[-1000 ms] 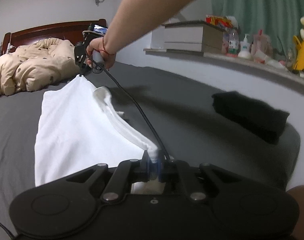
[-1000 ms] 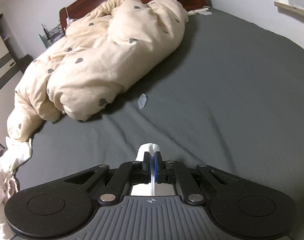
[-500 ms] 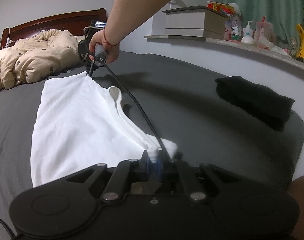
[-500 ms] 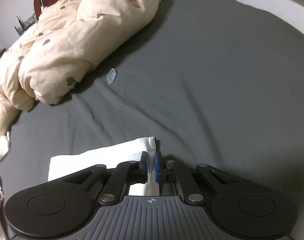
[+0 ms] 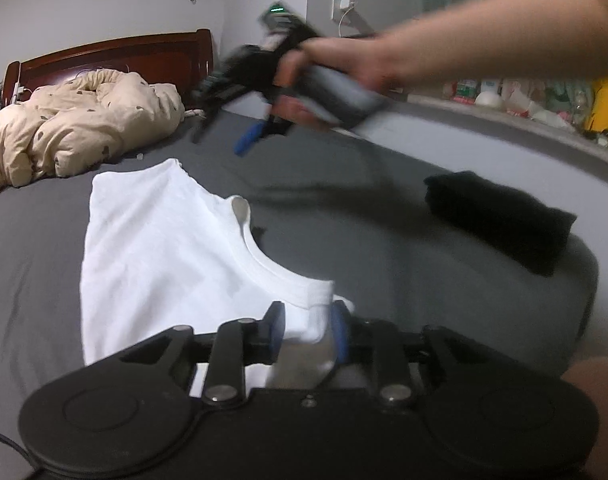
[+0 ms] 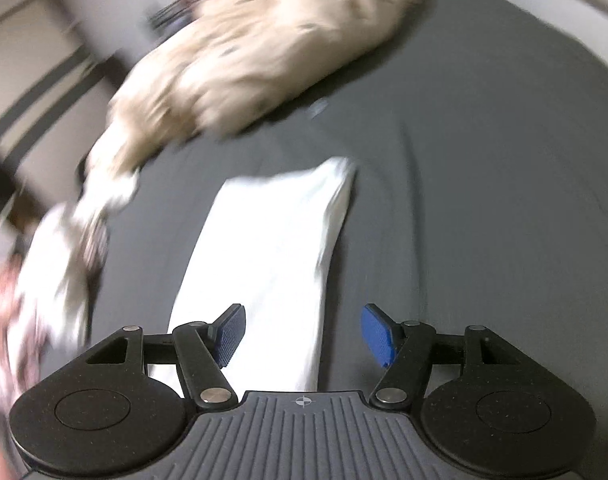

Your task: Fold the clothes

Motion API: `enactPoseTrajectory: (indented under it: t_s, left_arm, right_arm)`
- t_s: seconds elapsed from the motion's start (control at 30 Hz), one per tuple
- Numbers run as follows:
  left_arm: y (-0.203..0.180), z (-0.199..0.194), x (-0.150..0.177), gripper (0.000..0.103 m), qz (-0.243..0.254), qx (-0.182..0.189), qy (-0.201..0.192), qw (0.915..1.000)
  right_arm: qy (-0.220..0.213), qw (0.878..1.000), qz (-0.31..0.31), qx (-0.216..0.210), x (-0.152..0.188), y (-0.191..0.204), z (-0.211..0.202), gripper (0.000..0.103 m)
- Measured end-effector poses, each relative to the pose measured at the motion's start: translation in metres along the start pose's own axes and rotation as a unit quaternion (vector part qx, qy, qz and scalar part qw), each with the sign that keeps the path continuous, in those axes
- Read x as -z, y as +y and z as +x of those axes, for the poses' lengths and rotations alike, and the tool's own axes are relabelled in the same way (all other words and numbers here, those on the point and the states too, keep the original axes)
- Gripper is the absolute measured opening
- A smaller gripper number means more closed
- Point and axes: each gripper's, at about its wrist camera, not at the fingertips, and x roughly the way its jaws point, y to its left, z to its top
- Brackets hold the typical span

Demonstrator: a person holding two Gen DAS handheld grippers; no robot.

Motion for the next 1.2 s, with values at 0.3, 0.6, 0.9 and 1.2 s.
enactPoseTrajectory:
  t_s: [0.3, 0.6, 0.9, 1.2]
  left_arm:
    - [0.029, -0.041, 0.012, 0.037, 0.066, -0.037, 0.004, 0.9971]
    - [0.058, -0.052, 0.024, 0.037, 0.067, -0.083, 0.051, 0.993]
    - [0.061, -0.052, 0.035, 0.025, 0.063, -0.068, 0.062, 0.9938]
    - [0.062, -0.056, 0.035, 0.019, 0.056, -0.061, 0.065, 0.9944]
  right_arm:
    - [0.011, 0.984, -0.161, 0.081, 0.1, 0.04, -0.036, 0.047]
    - [-0.014, 0.986, -0.15, 0.077, 0.105, 0.052, -0.01, 0.031]
    - [-0.011, 0.997, -0.033, 0.069, 0.108, 0.023, -0.004, 0.001]
    - [-0.022, 0.996, 0.031, 0.078, 0.116, 0.001, -0.019, 0.001]
